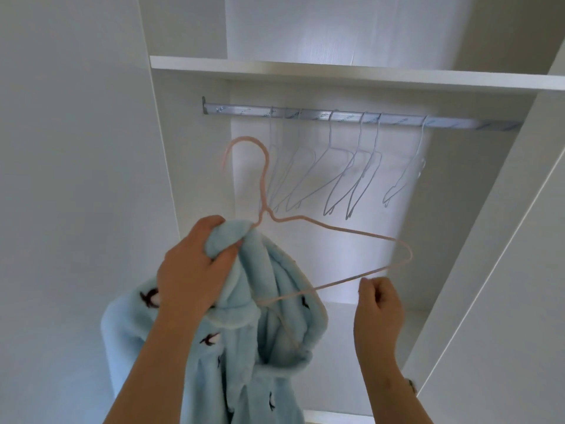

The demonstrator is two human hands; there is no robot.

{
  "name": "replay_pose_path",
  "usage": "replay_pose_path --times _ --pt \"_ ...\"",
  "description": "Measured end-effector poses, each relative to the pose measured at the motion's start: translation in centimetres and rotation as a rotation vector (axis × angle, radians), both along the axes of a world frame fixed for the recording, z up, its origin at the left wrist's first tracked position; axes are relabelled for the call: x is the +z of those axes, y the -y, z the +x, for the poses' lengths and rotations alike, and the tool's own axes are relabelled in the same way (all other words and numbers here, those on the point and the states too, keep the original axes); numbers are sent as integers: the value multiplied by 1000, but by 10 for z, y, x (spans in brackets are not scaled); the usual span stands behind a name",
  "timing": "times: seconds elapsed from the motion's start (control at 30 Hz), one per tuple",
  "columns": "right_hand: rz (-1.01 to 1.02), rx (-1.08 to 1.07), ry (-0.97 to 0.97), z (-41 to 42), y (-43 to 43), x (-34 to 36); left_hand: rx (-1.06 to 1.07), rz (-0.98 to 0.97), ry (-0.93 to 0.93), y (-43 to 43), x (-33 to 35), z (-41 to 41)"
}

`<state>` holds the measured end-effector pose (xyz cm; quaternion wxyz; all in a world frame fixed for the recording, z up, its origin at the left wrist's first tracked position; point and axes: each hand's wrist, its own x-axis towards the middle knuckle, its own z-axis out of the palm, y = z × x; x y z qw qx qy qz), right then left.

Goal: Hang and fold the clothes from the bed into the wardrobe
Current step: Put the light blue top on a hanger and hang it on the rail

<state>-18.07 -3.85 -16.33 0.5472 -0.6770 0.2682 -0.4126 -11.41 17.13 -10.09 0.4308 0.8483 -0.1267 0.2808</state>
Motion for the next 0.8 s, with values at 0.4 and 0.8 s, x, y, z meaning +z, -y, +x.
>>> replay_pose_path --times 0.4,0.8 --pt "562 663 -625 2 -21 -31 -106 -20 7 -14 19 -19" --pt "895 755 -325 5 10 -22 -94 100 -199 -70 -4 -11"
